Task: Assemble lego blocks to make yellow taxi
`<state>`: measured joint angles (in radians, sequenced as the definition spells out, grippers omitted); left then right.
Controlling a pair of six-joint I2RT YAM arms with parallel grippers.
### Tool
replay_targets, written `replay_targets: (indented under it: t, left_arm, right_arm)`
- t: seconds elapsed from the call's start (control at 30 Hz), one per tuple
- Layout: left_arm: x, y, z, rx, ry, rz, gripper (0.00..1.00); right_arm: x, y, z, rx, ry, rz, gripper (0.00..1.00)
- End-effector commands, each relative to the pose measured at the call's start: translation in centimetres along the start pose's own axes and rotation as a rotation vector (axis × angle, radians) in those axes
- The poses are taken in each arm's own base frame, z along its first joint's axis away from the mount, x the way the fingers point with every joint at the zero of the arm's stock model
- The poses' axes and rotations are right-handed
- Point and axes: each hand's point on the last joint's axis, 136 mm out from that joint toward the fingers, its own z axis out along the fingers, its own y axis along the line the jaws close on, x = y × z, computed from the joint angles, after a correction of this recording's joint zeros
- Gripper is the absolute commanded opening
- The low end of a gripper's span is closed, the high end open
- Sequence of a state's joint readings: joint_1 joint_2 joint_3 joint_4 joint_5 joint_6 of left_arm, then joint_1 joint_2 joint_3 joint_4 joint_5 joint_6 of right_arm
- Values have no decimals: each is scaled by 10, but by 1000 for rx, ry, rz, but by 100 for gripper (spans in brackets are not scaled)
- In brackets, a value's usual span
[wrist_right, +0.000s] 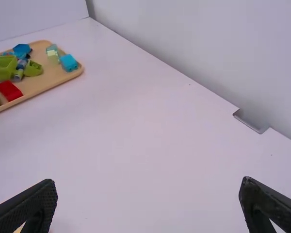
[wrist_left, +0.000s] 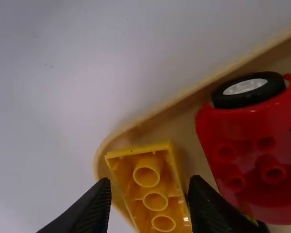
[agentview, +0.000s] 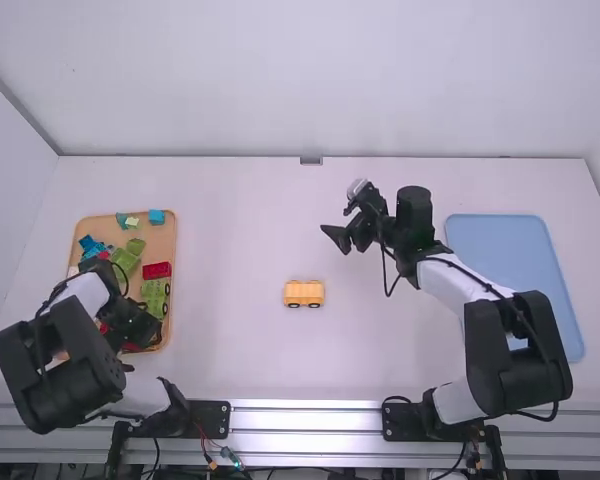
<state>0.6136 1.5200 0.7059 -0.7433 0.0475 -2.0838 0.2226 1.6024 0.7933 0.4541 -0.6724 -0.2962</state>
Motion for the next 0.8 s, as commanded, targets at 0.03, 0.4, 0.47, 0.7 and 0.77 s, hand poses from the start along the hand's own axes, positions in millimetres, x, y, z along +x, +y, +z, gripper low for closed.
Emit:
replay_targets:
  t: [0.03, 0.4, 0.47, 0.7, 0.77]
  left_arm:
    - [-3, -1, -3, 9, -7, -30, 43]
    - [-4, -1, -2, 11, -11, -30, 44]
    - [-5, -1, -1, 14, -16, -30, 45]
    - [10, -7, 8, 43, 76, -24, 47]
    - [12, -10, 10, 58, 91, -24, 47]
  right_arm:
    - [-1, 2, -2, 0, -5, -3, 99]
    - [2, 3, -1, -5, 7, 10, 99]
    - [3, 3, -1, -6, 8, 11, 99]
    - [3, 3, -1, -7, 9, 9, 99]
    - [3, 3, -1, -6, 9, 9, 99]
